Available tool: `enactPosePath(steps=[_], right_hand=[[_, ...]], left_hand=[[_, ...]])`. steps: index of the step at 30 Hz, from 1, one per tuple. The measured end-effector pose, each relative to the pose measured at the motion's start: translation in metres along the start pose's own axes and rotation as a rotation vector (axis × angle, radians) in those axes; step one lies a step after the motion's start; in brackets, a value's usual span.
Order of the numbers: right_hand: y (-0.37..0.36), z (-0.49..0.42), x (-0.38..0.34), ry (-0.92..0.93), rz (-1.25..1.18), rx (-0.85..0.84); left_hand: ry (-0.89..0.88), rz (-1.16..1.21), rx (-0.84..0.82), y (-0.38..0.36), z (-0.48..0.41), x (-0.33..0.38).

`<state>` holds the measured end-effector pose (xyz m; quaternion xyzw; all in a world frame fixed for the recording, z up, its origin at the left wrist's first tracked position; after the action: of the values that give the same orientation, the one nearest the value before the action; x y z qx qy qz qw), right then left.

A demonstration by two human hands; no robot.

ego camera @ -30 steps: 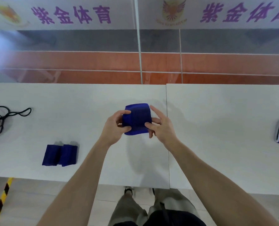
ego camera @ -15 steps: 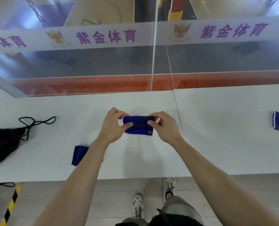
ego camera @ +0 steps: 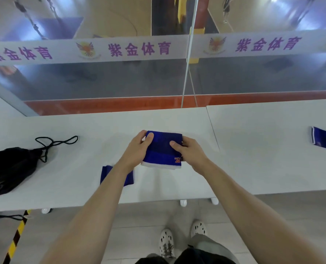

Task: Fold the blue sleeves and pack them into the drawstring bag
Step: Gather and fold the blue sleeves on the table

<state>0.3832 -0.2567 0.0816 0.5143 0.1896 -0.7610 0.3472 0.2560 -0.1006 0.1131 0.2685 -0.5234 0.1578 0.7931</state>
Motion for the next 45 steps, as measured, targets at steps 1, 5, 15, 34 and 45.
enactPosePath(steps=[1, 5, 15, 34, 45], right_hand=[[-0.006, 0.001, 0.006, -0.046, -0.032, -0.044], [-0.011, 0.002, 0.016, -0.095, 0.013, -0.098], [-0.008, 0.0, 0.044, -0.178, -0.209, 0.012], [-0.055, 0.015, 0.131, 0.198, 1.128, -0.162], [-0.077, 0.013, 0.158, 0.129, 1.299, -0.352]], left_hand=[[0.002, -0.001, 0.045, 0.003, 0.0, -0.003], [0.073, 0.053, 0.139, 0.008, 0.003, -0.025], [0.198, 0.347, -0.174, -0.015, 0.013, -0.07], [0.191, -0.235, 0.222, -0.025, -0.006, -0.192], [-0.208, -1.082, 0.012, -0.052, 0.039, -0.192]])
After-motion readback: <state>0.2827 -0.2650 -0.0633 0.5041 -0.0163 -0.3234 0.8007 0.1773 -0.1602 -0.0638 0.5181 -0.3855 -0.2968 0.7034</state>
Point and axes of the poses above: each hand's wrist, its own z-axis away from the middle knuckle, its own y-axis out of the back of the hand, x = y × z, the point moved 10 cm from there along -z, towards the middle knuckle, and after that the axes turned 3 degrees about x, right-handed, at the moved point
